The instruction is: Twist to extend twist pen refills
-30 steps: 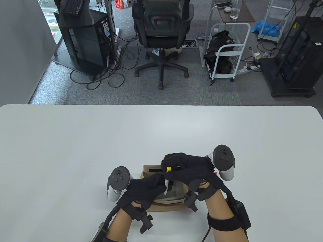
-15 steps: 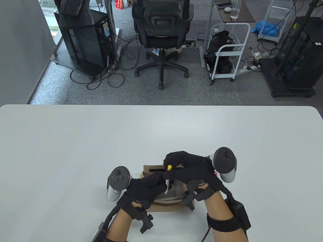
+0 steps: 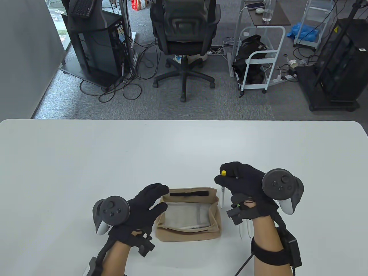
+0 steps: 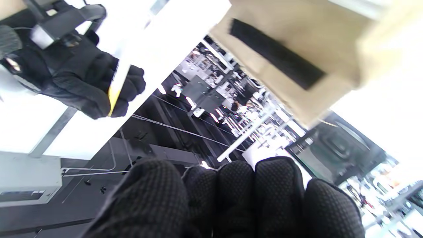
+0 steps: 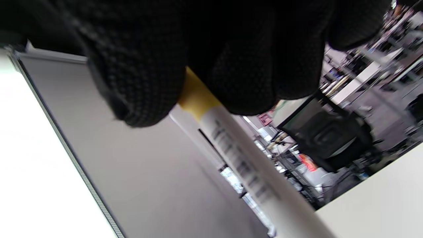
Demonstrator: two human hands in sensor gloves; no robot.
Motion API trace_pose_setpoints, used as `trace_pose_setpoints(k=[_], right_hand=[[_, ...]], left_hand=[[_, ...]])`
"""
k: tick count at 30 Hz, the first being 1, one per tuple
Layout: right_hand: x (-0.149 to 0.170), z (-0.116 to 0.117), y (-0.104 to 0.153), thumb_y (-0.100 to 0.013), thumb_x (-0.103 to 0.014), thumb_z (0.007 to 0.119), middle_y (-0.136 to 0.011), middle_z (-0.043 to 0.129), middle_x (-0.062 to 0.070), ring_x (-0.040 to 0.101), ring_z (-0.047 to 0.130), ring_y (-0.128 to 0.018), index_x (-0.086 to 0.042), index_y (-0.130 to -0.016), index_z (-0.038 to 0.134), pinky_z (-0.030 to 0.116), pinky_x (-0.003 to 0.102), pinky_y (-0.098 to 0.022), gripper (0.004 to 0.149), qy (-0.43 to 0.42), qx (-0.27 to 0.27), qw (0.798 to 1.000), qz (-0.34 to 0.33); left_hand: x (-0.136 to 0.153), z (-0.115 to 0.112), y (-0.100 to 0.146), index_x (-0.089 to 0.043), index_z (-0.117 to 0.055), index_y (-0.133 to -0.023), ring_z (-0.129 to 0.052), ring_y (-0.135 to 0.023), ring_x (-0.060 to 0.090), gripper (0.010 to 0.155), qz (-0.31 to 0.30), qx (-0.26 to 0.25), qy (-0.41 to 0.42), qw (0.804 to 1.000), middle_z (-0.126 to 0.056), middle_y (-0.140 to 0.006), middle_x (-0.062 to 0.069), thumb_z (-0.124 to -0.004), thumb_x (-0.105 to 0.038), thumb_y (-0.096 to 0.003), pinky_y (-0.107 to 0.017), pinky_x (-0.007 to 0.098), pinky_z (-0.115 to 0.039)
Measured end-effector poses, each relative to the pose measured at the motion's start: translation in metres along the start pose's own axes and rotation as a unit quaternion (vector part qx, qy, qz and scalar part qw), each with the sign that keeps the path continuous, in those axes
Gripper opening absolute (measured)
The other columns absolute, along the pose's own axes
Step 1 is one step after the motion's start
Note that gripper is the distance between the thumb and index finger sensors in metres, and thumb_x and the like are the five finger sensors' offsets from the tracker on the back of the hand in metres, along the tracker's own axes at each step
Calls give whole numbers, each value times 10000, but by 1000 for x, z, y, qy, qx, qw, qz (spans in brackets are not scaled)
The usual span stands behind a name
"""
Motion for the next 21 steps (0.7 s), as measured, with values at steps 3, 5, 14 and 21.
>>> trace_pose_setpoints(k=[3, 5, 14, 21], right_hand=[[19, 0, -2, -330, -373, 1024, -578, 1057, 166, 397, 956, -635, -31, -683, 962, 728, 651, -554, 495, 78, 8, 996, 49], [41, 3, -3, -332, -374, 1021, -569, 1057, 166, 398, 959, -626, -26, -679, 961, 731, 651, -548, 495, 143, 4, 985, 96], [136, 27, 1, -335, -362, 1011, -500, 1064, 204, 422, 983, -547, 31, -643, 962, 751, 664, -493, 502, 291, -53, 913, 281], [177, 58, 11, -327, -366, 1013, -484, 1069, 207, 418, 989, -532, 38, -635, 969, 757, 661, -488, 510, 340, -108, 878, 318]], left_hand=[[15, 0, 8, -113, -733, -998, -847, -878, 450, 635, 14, -13, -26, 999, -735, -1018, 197, -842, -404, -445, -625, 604, -695], [25, -4, 13, -106, -738, -996, -842, -877, 462, 638, 29, -13, -28, 999, -733, -1016, 211, -850, -399, -440, -622, 613, -689], [33, -1, 17, -105, -726, -1001, -833, -883, 458, 646, 41, -11, -57, 997, -720, -1019, 214, -848, -402, -439, -627, 609, -684], [34, 1, 18, -105, -722, -1003, -828, -886, 459, 650, 42, -10, -65, 997, -715, -1023, 215, -849, -402, -439, -628, 612, -680]])
Point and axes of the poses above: the tracker on the back of each hand, its own x axis roughly to the little-finger side, its own y axis roughly from the fingertips to the wrist, z = x × y, the point moved 4 cm from there along -y, roughly from the wrist to the fingertips
